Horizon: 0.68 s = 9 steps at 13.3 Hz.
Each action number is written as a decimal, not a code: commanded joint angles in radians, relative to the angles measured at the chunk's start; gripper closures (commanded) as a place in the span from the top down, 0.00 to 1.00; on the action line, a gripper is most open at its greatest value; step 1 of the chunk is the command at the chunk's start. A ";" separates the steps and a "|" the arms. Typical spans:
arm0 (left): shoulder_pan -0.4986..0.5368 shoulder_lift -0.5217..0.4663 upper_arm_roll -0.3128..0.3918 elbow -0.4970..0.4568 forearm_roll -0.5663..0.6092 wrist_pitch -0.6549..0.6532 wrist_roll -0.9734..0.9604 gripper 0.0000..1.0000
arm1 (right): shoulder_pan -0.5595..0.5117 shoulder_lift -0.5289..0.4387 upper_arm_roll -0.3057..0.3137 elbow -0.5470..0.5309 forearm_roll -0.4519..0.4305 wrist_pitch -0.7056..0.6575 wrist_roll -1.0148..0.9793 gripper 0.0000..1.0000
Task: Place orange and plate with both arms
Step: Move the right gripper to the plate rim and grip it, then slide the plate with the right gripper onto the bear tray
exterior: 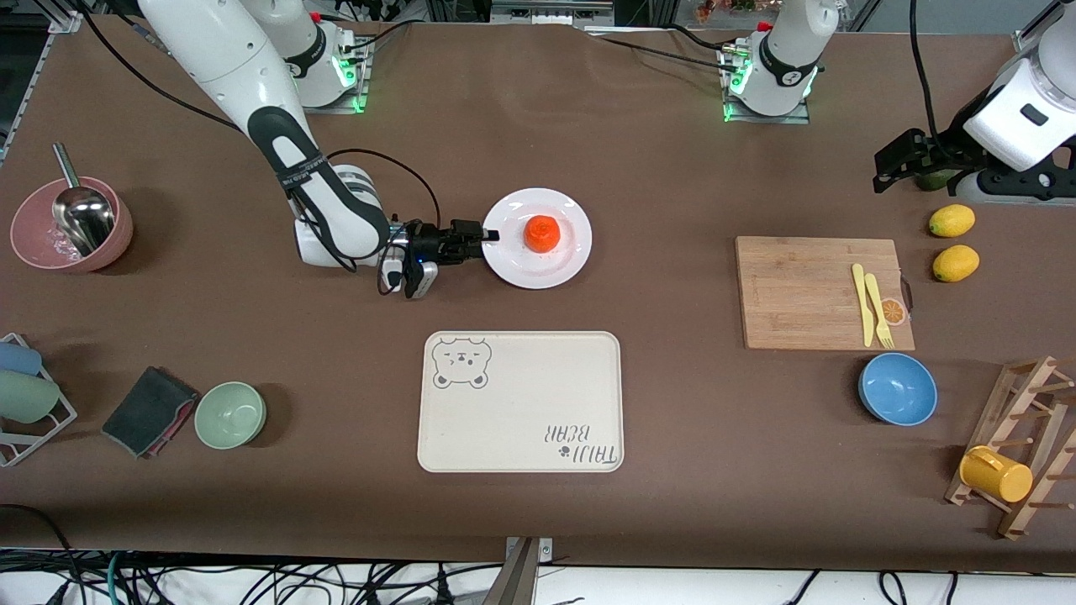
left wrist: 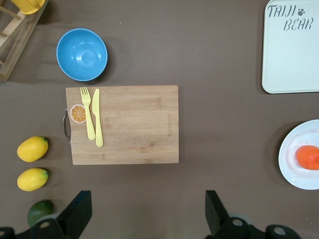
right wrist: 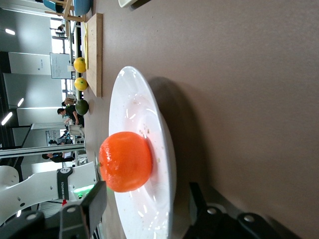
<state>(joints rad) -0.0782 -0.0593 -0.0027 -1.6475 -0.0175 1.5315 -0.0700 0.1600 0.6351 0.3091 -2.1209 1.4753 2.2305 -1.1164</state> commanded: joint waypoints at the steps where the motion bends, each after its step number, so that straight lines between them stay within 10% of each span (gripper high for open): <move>1: 0.027 0.018 0.000 0.057 0.013 -0.025 0.009 1.00 | 0.003 0.015 0.007 0.001 0.033 0.014 -0.046 0.45; 9: 0.022 0.021 -0.008 0.066 0.013 -0.024 0.002 1.00 | 0.036 0.018 0.007 0.006 0.033 0.063 -0.043 0.09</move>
<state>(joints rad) -0.0528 -0.0561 -0.0017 -1.6180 -0.0175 1.5313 -0.0700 0.1885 0.6499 0.3094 -2.1203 1.4838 2.2747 -1.1400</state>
